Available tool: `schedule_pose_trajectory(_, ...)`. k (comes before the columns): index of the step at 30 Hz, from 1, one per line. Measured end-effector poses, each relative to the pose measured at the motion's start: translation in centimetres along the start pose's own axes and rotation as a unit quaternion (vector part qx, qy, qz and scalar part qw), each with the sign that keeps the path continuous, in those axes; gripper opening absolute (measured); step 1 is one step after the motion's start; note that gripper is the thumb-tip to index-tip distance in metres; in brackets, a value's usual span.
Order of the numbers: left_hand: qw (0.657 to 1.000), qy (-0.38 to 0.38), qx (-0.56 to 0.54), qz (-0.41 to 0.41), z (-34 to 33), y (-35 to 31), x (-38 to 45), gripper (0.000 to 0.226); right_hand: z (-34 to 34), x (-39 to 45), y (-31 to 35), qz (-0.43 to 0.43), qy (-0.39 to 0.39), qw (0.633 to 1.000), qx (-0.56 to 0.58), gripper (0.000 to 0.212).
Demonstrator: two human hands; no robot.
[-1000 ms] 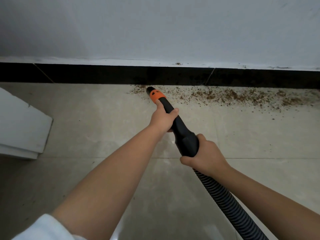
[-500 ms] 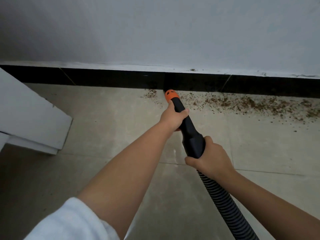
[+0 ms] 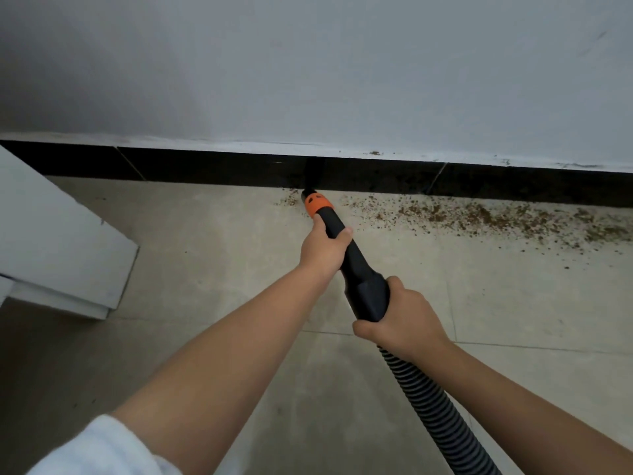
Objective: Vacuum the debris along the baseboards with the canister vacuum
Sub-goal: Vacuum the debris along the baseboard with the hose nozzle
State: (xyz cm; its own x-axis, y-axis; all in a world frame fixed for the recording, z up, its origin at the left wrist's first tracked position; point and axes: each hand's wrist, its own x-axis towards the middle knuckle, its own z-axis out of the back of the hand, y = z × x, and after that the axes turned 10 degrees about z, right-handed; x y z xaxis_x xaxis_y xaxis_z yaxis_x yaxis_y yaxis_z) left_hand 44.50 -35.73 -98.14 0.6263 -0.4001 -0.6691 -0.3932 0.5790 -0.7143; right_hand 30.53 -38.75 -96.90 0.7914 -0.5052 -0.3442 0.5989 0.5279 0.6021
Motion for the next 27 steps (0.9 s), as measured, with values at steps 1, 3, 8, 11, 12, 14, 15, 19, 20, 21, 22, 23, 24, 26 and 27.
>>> schedule_pose_trajectory(1, 1.0, -0.003, -0.005, -0.001, 0.5, 0.2, 0.0, 0.069, -0.2, 0.0, 0.2, 0.005, 0.004, 1.0, -0.001, 0.047)
schedule_pose_trajectory(3, 1.0, -0.004, -0.007, 0.001, 1.4, 0.5, 0.1, 0.07, -0.8, 0.2, 0.9, 0.01, 0.009, 1.0, 0.002, 0.046)
schedule_pose_trajectory(8, 1.0, 0.0, -0.007, 0.008, 3.1, 0.1, 0.7, 0.07, -1.5, 1.0, 2.3, 0.012, 0.01, 1.0, 0.003, 0.046)
schedule_pose_trajectory(11, 1.0, 0.005, -0.002, 0.014, 3.7, -0.3, 1.0, 0.07, -1.7, 1.6, 2.9, 0.013, 0.008, 1.0, 0.003, 0.047)
schedule_pose_trajectory(12, 1.0, 0.007, 0.0, 0.017, 3.9, -0.6, 1.1, 0.07, -1.8, 1.8, 3.1, 0.014, 0.008, 1.0, 0.001, 0.048)
schedule_pose_trajectory(14, 1.0, 0.012, 0.003, 0.023, 4.1, -0.9, 1.4, 0.07, -1.9, 1.9, 3.2, 0.014, 0.008, 1.0, -0.001, 0.049)
schedule_pose_trajectory(15, 1.0, 0.016, 0.004, 0.025, 4.1, -1.0, 1.5, 0.071, -1.9, 2.0, 3.2, 0.013, 0.007, 1.0, 0.001, 0.049)
schedule_pose_trajectory(19, 0.999, 0.02, 0.008, 0.027, 4.0, -1.3, 1.5, 0.073, -1.7, 2.2, 3.0, 0.006, 0.002, 1.0, 0.005, 0.046)
schedule_pose_trajectory(20, 0.999, 0.021, 0.009, 0.026, 3.9, -1.4, 1.5, 0.073, -1.5, 2.2, 2.9, 0.004, 0.0, 1.0, 0.004, 0.046)
schedule_pose_trajectory(21, 0.999, 0.025, 0.009, 0.024, 3.8, -1.5, 1.5, 0.073, -1.4, 2.1, 2.9, 0.003, -0.001, 1.0, 0.003, 0.046)
schedule_pose_trajectory(22, 0.999, 0.029, 0.01, 0.023, 3.6, -1.6, 1.3, 0.073, -1.2, 2.0, 2.8, 0.001, -0.004, 1.0, 0.0, 0.046)
schedule_pose_trajectory(23, 0.999, 0.034, 0.011, 0.022, 3.4, -1.7, 1.2, 0.072, -1.0, 1.9, 2.7, -0.001, -0.008, 1.0, -0.002, 0.046)
schedule_pose_trajectory(24, 0.999, 0.037, 0.014, 0.021, 3.2, -1.7, 1.0, 0.072, -0.8, 1.7, 2.6, -0.003, -0.01, 1.0, -0.004, 0.046)
schedule_pose_trajectory(26, 0.999, 0.033, 0.018, 0.013, 2.9, -1.6, 0.8, 0.071, -0.6, 1.5, 2.5, -0.002, -0.012, 1.0, 0.0, 0.047)
schedule_pose_trajectory(27, 1.0, 0.025, 0.017, 0.006, 2.9, -1.5, 0.8, 0.07, -0.5, 1.4, 2.5, 0.002, -0.013, 1.0, 0.004, 0.047)
